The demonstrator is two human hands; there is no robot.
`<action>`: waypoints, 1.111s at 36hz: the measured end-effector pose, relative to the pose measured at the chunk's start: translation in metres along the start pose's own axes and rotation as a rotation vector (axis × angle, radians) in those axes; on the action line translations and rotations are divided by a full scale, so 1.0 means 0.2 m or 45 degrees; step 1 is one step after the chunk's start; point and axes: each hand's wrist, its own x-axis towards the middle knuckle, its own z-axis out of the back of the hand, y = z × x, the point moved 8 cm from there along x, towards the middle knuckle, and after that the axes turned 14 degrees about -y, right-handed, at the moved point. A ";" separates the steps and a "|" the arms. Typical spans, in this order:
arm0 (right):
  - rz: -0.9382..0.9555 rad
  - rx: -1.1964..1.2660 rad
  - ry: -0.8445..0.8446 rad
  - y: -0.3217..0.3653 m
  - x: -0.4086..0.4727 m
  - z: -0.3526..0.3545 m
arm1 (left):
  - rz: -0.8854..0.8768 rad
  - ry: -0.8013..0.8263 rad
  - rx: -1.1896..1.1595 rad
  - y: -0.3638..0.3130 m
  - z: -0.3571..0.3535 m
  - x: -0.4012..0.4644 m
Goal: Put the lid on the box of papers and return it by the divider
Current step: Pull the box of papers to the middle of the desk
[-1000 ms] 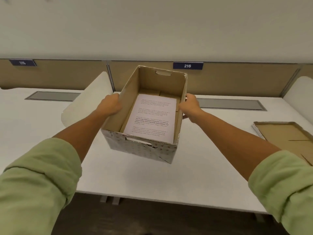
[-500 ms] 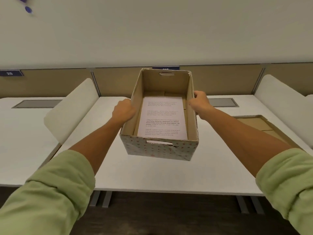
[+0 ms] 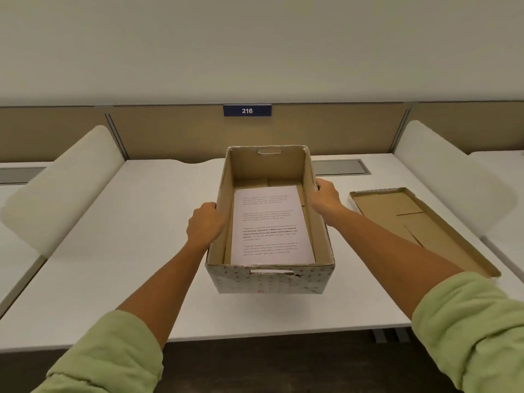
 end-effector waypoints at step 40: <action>-0.152 -0.288 0.048 -0.48 0.04 -0.26 | 0.316 0.246 -0.197 0.27 -0.43 -0.12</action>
